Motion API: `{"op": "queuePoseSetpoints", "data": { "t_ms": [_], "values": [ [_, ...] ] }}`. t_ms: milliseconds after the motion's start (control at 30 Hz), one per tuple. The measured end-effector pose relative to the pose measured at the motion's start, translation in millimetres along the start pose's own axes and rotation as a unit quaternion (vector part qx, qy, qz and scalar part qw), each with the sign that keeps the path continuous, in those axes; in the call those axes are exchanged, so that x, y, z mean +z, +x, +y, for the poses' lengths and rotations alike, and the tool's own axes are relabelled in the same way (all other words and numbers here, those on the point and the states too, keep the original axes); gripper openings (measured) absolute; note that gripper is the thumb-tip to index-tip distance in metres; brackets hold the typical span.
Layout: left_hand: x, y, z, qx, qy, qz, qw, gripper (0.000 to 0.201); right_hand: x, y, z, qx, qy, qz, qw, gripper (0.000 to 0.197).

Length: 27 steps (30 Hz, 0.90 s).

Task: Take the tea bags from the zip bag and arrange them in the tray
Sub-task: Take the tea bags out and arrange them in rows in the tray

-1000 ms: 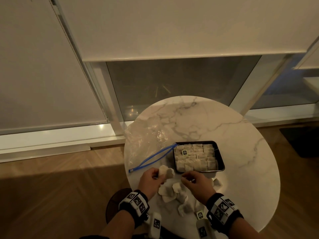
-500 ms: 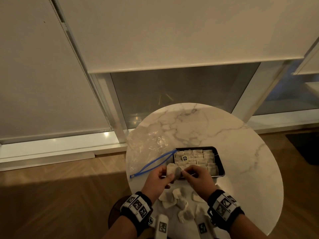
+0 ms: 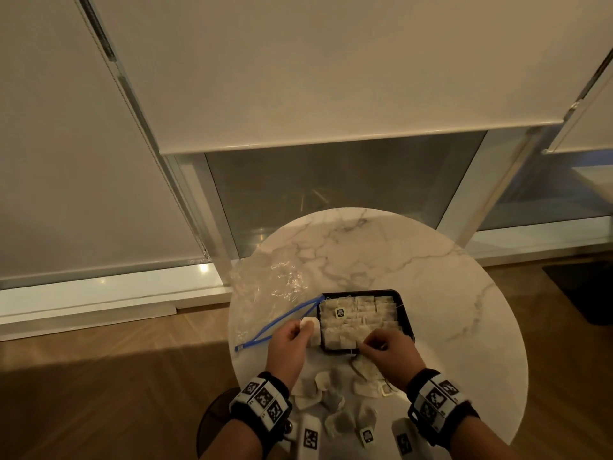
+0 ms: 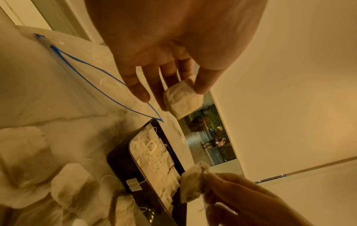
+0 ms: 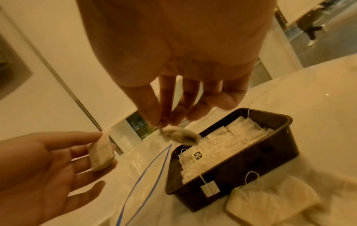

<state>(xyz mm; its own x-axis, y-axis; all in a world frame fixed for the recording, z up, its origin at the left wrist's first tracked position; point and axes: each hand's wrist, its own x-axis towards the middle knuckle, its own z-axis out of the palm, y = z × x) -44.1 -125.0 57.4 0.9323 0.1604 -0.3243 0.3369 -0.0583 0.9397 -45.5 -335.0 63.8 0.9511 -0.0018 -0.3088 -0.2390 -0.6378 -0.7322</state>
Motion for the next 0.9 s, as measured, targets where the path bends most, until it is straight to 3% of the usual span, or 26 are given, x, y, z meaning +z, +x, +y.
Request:
{"op": "queuePoseSetpoints", "data": {
  "t_ms": [67,200,400,533,733,900],
  "values": [
    [4.5,0.2,2.0,0.005,0.002,-0.013,1.0,0.019,0.1,-2.5,2.2,-0.018,0.001,-0.045,0.999,0.013],
    [13.9,3.9,-2.3,0.028,0.03,-0.023,0.999,0.022,-12.3,-0.3,5.8,-0.019,-0.044,-0.02,0.999,0.018],
    [23.2,5.5,-4.0,0.054,0.062,-0.03,0.996,0.01,-28.9,2.1,2.9,-0.05,-0.073,-0.03,0.996,0.017],
    [26.1,2.7,0.1,0.049,0.055,-0.001,0.997,0.033,-37.2,4.6,-0.5,-0.068,-0.024,-0.075,0.995,0.01],
    [30.6,0.5,9.2,0.107,0.135,-0.021,0.985,0.019,-45.8,2.5,-10.0,-0.096,0.204,-0.129,0.966,0.009],
    [39.8,-12.6,39.1,0.06,0.03,-0.121,0.99,0.025,-52.6,5.7,-17.2,-0.112,0.228,-0.169,0.952,0.007]
  ]
}}
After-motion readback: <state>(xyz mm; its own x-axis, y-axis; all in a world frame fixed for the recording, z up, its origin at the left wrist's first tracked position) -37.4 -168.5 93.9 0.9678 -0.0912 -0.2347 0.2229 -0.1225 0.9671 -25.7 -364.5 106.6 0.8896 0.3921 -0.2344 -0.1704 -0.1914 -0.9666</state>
